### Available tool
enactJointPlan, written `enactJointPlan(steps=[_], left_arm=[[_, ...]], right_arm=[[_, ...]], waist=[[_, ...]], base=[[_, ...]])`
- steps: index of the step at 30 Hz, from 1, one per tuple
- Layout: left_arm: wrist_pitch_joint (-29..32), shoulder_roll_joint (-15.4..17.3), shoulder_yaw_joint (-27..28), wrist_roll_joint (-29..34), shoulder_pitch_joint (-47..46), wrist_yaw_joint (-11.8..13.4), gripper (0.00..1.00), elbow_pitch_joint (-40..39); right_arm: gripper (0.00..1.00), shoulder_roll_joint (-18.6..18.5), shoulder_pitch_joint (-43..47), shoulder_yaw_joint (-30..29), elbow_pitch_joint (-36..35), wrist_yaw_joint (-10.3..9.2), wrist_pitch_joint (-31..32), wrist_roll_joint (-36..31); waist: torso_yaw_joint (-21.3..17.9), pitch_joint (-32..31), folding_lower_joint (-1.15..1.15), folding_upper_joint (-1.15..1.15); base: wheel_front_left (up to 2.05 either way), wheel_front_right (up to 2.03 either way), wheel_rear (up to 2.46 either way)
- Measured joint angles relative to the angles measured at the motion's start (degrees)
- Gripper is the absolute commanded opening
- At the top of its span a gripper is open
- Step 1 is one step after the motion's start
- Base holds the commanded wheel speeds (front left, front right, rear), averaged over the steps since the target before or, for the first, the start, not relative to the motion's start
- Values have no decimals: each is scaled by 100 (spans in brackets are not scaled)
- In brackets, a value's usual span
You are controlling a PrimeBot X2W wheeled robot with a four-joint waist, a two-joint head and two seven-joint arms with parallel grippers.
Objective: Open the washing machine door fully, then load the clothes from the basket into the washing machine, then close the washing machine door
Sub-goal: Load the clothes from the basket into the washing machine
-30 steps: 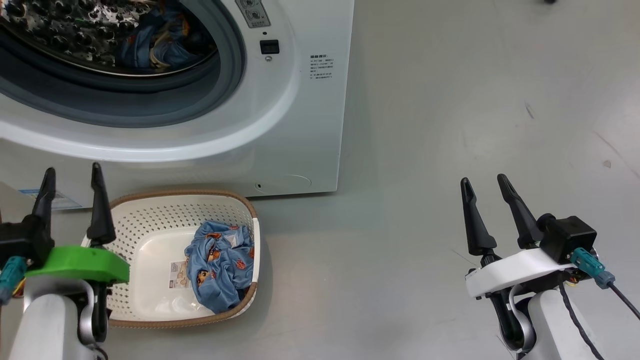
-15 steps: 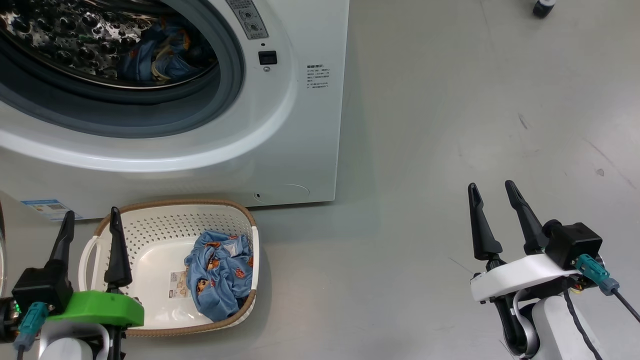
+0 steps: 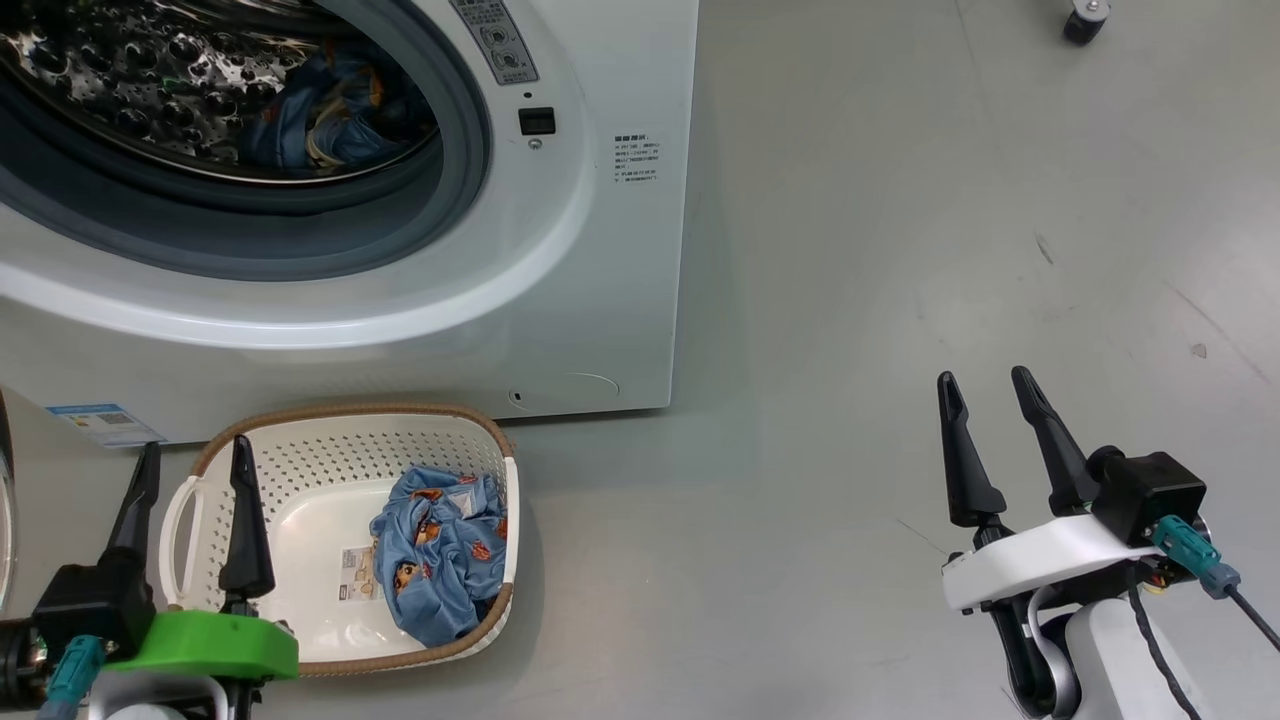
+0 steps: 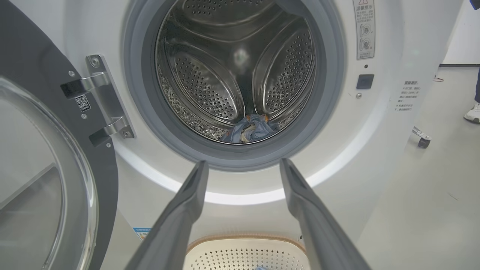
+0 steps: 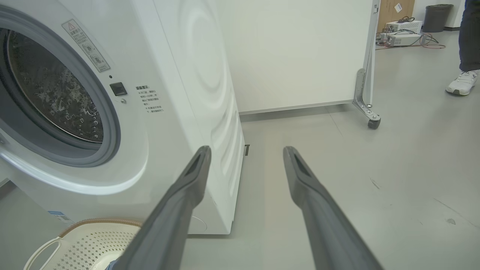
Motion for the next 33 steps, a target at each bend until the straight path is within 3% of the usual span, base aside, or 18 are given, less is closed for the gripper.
enactJointPlan(steps=[33], left_arm=[[0, -134, 41, 88, 243, -76, 100, -157]], right_arm=[[100, -22, 156, 33, -11, 0, 0, -41]], waist=[[45, -139, 0, 0]], base=[[0, 0, 0]])
